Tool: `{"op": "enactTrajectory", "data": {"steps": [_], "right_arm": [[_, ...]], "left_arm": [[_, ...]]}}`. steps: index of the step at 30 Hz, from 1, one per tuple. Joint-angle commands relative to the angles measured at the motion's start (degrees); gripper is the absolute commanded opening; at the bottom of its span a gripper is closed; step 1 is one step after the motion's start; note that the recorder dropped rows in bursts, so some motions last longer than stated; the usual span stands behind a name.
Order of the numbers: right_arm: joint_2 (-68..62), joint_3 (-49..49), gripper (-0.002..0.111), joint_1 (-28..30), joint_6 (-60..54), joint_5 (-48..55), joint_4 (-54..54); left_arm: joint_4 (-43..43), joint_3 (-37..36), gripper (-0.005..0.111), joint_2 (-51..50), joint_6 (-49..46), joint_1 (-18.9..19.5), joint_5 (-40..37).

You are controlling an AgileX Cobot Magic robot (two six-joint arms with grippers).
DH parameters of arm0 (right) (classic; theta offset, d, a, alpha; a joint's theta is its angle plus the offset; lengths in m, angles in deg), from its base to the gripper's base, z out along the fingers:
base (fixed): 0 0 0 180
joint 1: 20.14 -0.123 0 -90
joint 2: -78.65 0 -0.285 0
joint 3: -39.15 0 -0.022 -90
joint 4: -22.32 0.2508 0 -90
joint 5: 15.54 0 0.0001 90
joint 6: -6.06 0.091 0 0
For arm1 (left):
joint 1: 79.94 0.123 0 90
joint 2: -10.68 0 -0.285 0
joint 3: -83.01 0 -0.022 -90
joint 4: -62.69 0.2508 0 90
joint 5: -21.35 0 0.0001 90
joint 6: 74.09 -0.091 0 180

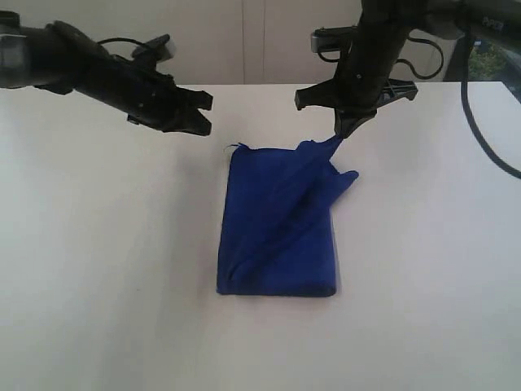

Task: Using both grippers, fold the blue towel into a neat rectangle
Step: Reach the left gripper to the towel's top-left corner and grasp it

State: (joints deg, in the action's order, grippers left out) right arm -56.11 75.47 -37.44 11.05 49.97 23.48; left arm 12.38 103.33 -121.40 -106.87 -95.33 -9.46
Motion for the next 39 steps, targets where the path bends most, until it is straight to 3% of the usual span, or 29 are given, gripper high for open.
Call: {"op": "enactTrajectory", "data": {"steps": [1,4,11,16,31,32,38,39], "right_arm": [[0.5,-0.4,0.000,0.2,1.4,0.1,-0.1],[0.5,-0.4,0.000,0.2,1.4,-0.3,-0.1],[0.5,-0.4,0.000,0.2,1.4,-0.3,-0.1],[0.5,-0.4,0.000,0.2,1.4,-0.3,-0.1],[0.5,-0.4,0.000,0.2,1.4,-0.7,-0.1],[0.5,-0.4,0.000,0.2,1.4,-0.7,-0.1],[0.5,-0.4,0.000,0.2,1.4,-1.9,-0.1],[0.5,-0.4,0.000,0.2,1.4,-2.1,-0.1]], "left_arm": [[-0.6,6.3,0.000,-5.1,0.8,-1.5,-0.8],[-0.5,8.8,0.006,-7.1,-0.4,-2.4,-0.2],[-0.2,10.1,0.044,-9.6,-6.6,-4.5,5.8],[-0.3,10.1,0.053,-10.4,-9.3,-4.8,8.3],[-0.6,10.1,0.051,-13.4,-10.9,-7.6,10.1],[-0.6,10.1,0.047,-13.4,-10.9,-7.6,10.3],[1.0,10.1,0.000,-13.4,-10.9,-7.6,10.3],[1.0,10.1,0.000,-13.4,-10.9,-7.6,10.3]]}}
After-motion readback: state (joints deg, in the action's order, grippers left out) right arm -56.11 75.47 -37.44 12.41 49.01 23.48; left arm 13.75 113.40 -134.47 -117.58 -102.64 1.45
